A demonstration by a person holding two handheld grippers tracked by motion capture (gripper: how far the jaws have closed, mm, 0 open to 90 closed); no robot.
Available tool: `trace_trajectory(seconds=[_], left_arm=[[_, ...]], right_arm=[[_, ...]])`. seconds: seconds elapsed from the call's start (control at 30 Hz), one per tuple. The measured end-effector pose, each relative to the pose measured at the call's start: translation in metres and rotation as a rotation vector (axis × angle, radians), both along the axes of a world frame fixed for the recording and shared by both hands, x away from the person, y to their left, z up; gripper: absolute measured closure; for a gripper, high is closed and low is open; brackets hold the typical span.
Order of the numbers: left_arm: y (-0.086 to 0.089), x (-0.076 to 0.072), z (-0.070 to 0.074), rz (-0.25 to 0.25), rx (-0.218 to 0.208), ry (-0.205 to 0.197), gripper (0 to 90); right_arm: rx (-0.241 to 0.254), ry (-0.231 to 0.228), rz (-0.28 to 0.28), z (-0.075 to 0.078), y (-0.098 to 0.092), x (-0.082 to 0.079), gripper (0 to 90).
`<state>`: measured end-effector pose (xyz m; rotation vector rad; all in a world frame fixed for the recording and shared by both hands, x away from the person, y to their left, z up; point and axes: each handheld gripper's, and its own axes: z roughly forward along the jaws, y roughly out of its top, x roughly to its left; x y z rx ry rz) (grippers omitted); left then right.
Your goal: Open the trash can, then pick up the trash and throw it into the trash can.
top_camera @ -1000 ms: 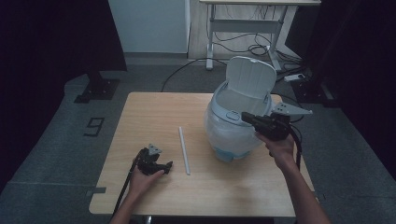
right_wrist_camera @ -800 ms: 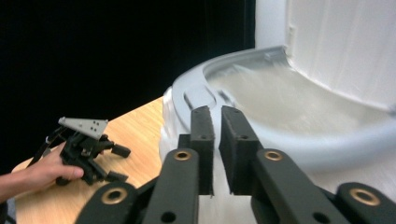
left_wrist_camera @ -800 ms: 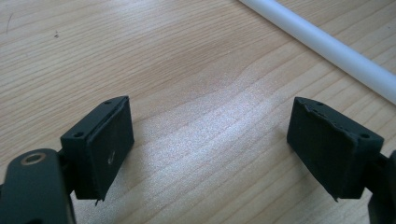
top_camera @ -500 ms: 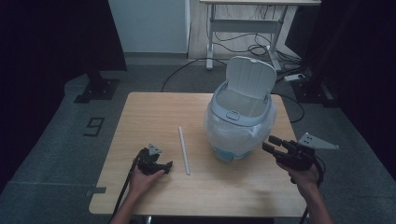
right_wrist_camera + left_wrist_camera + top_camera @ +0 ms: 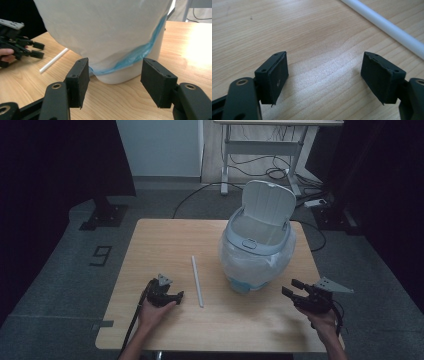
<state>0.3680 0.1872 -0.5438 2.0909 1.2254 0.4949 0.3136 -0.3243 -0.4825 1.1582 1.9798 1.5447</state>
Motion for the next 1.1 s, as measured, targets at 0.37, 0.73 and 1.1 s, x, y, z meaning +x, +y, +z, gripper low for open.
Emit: trace_trajectory(seconds=[0.37,0.73,1.1], left_arm=[[-0.007,-0.008,0.022,-0.012,-0.051,-0.071,23.9],[-0.029,-0.003,0.030,-0.048,-0.046,-0.055,24.1],[-0.046,0.019,0.025,-0.023,-0.083,-0.015,24.6]], right_arm=[[-0.055,0.049,-0.047,-0.022,-0.002,-0.002,37.2],[-0.103,0.091,-0.070,-0.040,0.002,-0.002,37.3],[-0.109,0.091,-0.098,-0.042,-0.005,-0.002,37.3]])
